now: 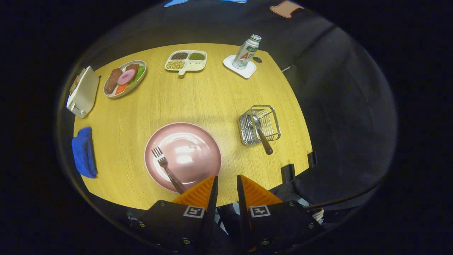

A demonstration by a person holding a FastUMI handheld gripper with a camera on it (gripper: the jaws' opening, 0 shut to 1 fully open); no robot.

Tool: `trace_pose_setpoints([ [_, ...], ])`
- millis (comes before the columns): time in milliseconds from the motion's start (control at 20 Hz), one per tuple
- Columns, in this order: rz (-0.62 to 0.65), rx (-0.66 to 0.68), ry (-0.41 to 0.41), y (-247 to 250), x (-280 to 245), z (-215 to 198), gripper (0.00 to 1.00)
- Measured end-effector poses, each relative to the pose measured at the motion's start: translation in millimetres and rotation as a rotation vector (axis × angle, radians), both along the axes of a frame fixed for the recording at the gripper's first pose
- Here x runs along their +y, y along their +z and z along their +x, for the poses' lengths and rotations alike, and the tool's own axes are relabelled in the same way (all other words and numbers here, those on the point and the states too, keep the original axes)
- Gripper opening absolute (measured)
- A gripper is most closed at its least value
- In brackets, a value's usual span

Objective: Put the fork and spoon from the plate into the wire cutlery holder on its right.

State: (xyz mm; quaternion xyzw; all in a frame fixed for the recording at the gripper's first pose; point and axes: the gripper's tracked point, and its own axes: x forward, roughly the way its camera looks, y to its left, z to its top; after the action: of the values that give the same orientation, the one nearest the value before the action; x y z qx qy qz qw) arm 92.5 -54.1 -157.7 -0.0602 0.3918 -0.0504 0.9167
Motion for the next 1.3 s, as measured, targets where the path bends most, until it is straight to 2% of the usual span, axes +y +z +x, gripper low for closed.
trace_pose_setpoints([
  [550, -0.029, 0.057, 0.146, -46.3, 78.2, -8.5, 0.32],
  [950, -0.042, 0.157, 0.222, -99.3, 93.6, 8.9, 0.32],
  [1300, -0.054, 0.206, 0.258, -125.0, 89.5, 27.2, 0.32],
])
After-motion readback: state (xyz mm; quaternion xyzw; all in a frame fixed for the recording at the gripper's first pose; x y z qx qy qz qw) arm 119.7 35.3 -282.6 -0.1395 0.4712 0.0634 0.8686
